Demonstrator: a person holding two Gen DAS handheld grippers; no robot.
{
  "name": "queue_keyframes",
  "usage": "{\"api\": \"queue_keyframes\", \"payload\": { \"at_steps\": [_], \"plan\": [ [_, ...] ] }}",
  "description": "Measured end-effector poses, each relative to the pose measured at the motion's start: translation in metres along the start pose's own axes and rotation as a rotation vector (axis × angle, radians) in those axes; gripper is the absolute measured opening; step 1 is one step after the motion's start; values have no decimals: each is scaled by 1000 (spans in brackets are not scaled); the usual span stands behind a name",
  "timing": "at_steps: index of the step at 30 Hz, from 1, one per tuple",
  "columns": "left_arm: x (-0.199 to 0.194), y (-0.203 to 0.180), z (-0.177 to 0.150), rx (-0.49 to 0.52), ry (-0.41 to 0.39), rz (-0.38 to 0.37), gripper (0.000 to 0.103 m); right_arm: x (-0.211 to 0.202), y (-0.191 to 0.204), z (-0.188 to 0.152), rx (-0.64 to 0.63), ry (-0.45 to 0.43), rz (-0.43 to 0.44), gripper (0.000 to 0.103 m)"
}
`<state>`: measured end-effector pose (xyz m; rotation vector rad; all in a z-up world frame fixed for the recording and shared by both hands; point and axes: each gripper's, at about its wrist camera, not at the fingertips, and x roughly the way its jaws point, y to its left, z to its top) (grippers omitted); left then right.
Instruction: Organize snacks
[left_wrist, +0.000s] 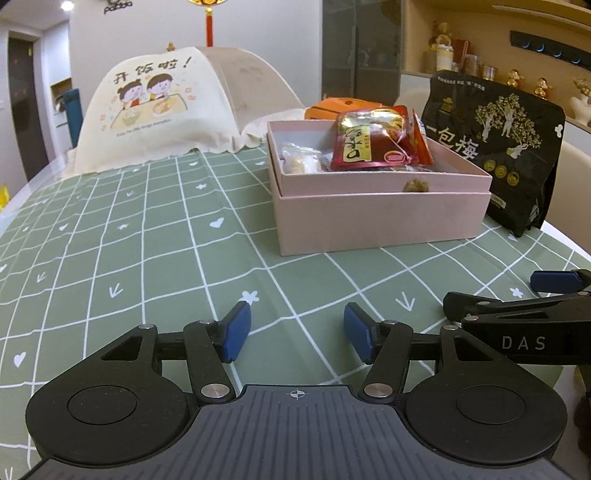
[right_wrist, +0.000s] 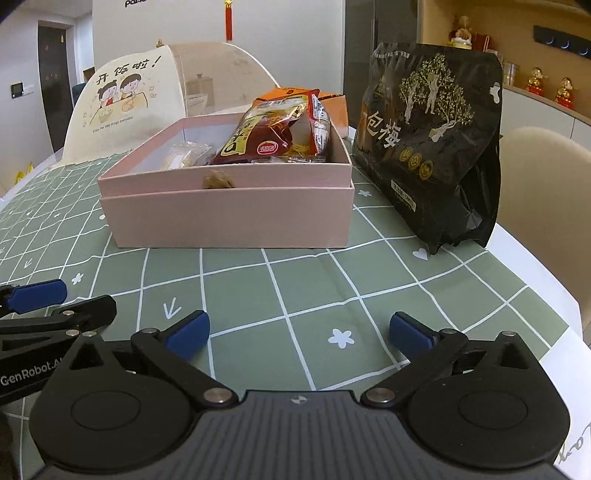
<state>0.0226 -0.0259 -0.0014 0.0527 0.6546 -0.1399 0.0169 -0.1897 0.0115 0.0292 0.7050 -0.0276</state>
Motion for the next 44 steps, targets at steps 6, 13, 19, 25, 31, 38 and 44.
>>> {"api": "queue_keyframes", "payload": {
  "at_steps": [6,13,19,25,31,38,44],
  "plan": [
    [0,1,0,1,0,1,63,0,0,0,0,0,0,103],
    [0,0,0,2,0,1,63,0,0,0,0,0,1,103],
    [0,0,0,1,0,1,63,1,-1,0,0,0,1,103],
    [0,0,0,0,0,0,63,1,-1,0,0,0,1,103],
    [-1,0,0,6,0,3,63,0,-1,0,0,0,2,103],
    [-1,0,0,4,0,3,62,1,-1,0,0,0,2,103],
    [-1,0,0,2,0,0,62,1,-1,0,0,0,2,103]
  ]
}}
